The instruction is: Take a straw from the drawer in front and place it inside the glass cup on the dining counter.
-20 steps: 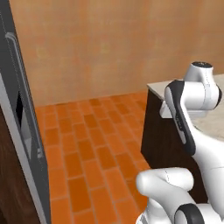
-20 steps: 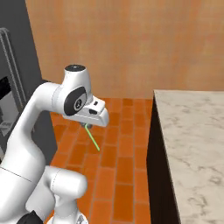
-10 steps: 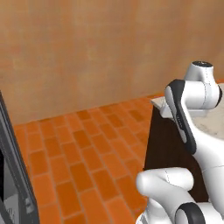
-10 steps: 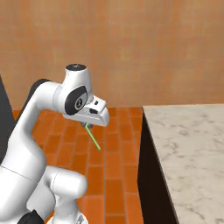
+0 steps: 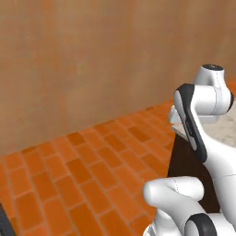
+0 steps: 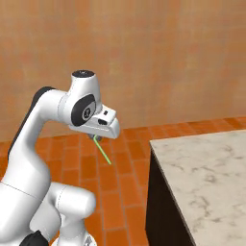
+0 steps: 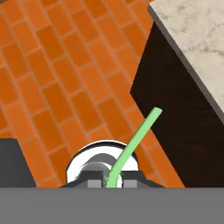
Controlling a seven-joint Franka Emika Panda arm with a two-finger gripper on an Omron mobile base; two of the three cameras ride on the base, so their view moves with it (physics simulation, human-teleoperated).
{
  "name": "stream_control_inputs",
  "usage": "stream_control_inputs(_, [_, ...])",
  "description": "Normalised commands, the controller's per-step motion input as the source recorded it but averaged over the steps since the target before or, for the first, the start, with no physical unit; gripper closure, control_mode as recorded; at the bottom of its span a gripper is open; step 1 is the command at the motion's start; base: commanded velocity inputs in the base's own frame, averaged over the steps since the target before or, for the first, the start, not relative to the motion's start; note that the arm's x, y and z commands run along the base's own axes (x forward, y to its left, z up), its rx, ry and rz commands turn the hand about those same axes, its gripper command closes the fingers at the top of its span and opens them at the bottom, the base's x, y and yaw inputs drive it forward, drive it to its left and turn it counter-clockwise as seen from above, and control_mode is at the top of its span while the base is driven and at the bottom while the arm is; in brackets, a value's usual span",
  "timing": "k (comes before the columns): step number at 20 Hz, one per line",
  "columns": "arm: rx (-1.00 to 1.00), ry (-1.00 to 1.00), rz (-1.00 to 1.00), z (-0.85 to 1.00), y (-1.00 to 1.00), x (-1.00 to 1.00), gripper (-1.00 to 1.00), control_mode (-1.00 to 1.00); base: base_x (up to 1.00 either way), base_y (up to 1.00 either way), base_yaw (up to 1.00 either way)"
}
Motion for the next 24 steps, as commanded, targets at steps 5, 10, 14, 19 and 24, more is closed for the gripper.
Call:
stream_control_inputs(5, [0.00,0.00,0.00,0.00,0.00,0.00,1.00,1.00,1.00,0.52,-0.36])
stream_control_inputs(10, [0.00,0.00,0.00,0.00,0.00,0.00,1.00,1.00,1.00,0.48,-0.40])
stream_control_inputs(14, [0.00,0.00,0.00,0.00,0.00,0.00,1.00,1.00,1.00,0.44,-0.44])
stream_control_inputs(19, [0.00,0.00,0.00,0.00,0.00,0.00,1.00,1.00,1.00,0.46,-0.49])
stream_control_inputs(24, [0.00,0.00,0.00,0.00,0.00,0.00,1.00,1.00,0.93,0.46,-0.52])
